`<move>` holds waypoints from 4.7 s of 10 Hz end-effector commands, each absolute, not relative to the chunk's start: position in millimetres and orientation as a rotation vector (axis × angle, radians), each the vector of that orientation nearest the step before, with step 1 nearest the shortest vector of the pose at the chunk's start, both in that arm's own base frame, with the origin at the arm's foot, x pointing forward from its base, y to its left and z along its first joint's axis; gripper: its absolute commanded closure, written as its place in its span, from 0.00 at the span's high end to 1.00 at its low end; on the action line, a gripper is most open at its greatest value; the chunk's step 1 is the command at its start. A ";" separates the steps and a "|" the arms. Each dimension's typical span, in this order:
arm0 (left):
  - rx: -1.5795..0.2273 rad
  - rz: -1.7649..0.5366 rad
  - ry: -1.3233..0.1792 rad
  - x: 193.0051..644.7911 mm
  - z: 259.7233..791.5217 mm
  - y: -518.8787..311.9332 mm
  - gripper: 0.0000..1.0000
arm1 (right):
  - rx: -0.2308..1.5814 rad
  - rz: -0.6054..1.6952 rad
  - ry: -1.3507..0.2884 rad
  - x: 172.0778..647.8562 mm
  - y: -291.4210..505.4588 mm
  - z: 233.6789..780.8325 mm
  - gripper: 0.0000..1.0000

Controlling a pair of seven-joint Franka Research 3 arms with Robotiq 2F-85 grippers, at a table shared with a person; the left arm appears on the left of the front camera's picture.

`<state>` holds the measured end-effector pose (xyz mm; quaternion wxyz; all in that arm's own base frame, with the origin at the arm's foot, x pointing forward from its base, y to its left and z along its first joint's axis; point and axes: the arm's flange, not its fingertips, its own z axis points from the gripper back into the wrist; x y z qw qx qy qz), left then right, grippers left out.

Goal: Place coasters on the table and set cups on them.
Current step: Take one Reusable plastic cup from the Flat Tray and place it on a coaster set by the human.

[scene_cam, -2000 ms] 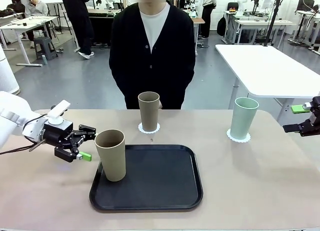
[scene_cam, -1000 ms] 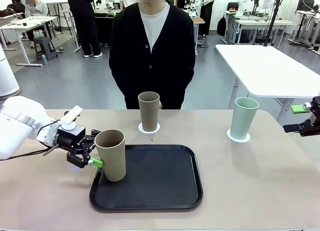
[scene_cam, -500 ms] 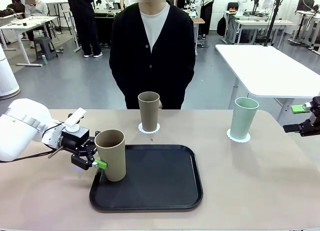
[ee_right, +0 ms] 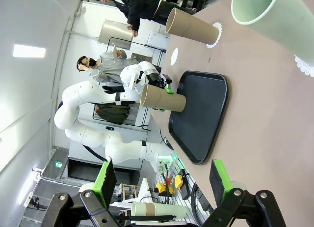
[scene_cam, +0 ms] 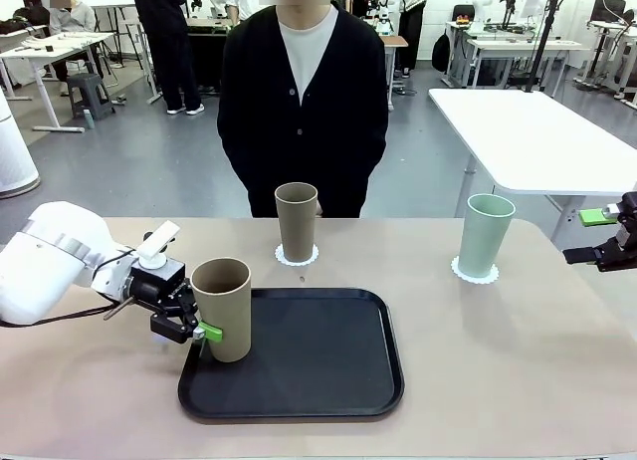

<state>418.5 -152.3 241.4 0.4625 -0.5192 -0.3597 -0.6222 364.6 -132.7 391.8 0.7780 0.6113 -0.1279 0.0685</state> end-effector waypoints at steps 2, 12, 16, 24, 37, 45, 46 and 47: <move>-1.278 -1.556 -0.927 419.9 239.1 -153.4 0.00 | 1.320 0.149 -0.276 366.3 -132.4 391.6 1.00; -1.209 -1.389 -0.998 378.9 446.4 -121.8 0.55 | 1.320 0.149 -0.276 366.3 -132.4 391.6 1.00; -1.207 -1.414 -1.006 383.4 452.4 -123.0 0.55 | 1.320 0.149 -0.276 366.3 -132.4 391.6 1.00; -1.091 -1.346 -1.095 506.5 446.9 18.7 0.85 | 1.320 0.149 -0.276 366.3 -132.4 391.6 1.00; -0.953 -1.232 -1.189 509.0 409.6 145.4 0.85 | 1.320 0.149 -0.276 366.3 -132.4 391.6 1.00; -0.973 -1.230 -1.179 517.1 395.6 148.5 0.85 | 1.320 0.149 -0.276 366.3 -132.4 391.6 1.00; -0.987 -1.245 -1.176 519.8 382.9 153.9 0.85 | 1.320 0.149 -0.276 366.3 -132.4 391.6 1.00; -1.012 -1.256 -1.178 521.7 376.7 157.7 0.85 | 1.320 0.149 -0.276 366.3 -132.4 391.6 1.00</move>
